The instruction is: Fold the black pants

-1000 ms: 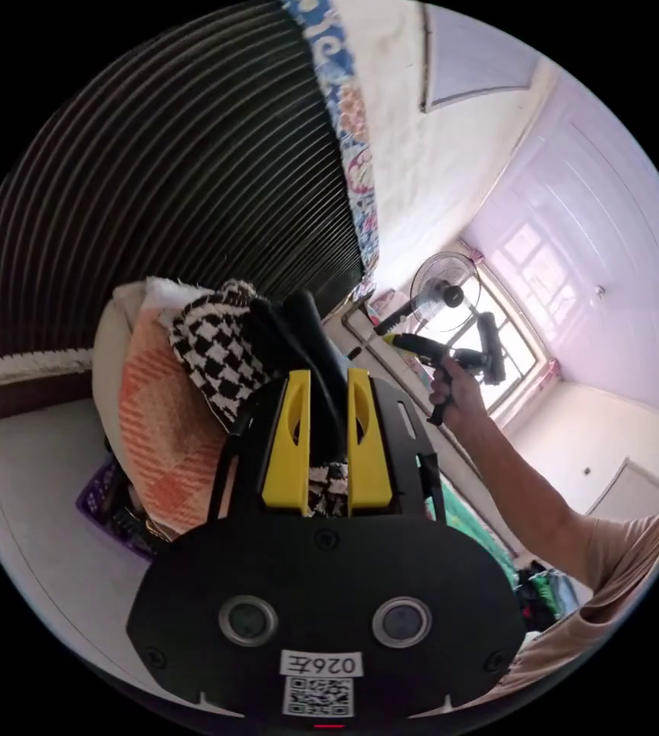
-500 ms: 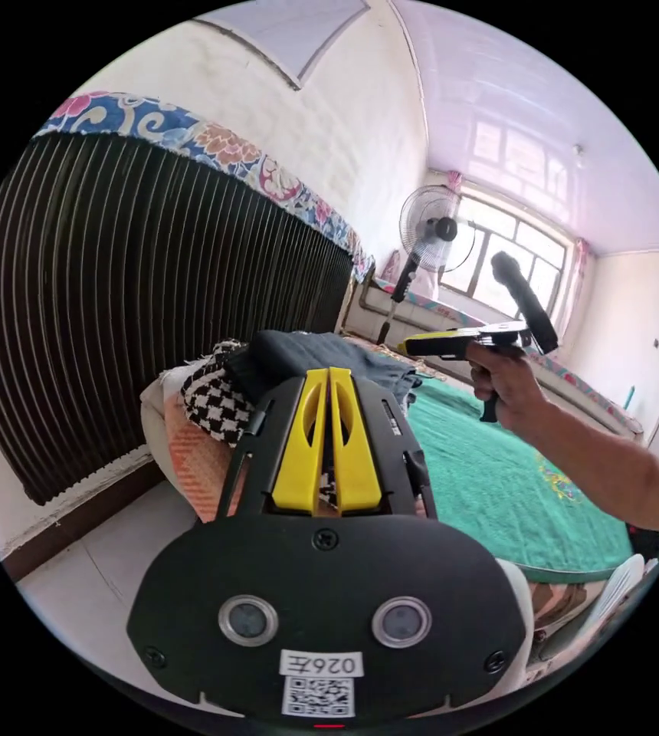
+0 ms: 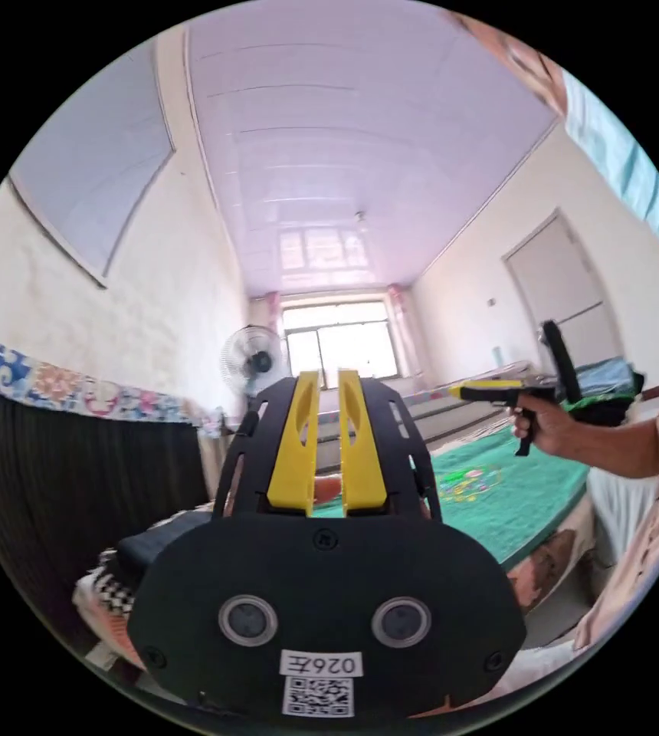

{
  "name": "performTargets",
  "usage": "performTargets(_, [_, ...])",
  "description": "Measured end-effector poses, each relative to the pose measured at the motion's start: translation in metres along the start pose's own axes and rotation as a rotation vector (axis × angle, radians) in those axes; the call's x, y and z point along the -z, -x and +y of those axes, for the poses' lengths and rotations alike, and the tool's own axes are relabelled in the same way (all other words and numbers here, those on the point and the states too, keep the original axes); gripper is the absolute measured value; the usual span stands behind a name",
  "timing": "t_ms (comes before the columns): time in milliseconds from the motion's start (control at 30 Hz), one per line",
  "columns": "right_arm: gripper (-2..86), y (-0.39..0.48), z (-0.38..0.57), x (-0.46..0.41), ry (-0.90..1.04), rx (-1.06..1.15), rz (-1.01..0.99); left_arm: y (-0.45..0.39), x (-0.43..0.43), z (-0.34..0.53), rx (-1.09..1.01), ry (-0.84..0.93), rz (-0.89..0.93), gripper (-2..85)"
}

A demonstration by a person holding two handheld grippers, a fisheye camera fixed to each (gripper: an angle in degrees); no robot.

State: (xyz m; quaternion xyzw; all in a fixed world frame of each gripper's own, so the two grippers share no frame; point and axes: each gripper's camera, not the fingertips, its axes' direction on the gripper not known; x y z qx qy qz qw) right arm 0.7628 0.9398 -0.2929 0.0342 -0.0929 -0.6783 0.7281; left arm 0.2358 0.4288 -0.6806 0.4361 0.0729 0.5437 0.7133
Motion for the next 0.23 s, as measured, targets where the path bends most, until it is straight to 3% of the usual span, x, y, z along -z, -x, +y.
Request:
performTargets(67, [-1.0,-0.010,-0.027,0.020,0.066,0.038,0.024,-0.035,-0.055,-0.017,-0.032,0.046,0.193,0.1])
performTargets(233, [-0.8,-0.063,-0.101,0.049,0.037,-0.061,0.026,-0.130,-0.179,-0.039,-0.096,0.172,0.439,-0.8])
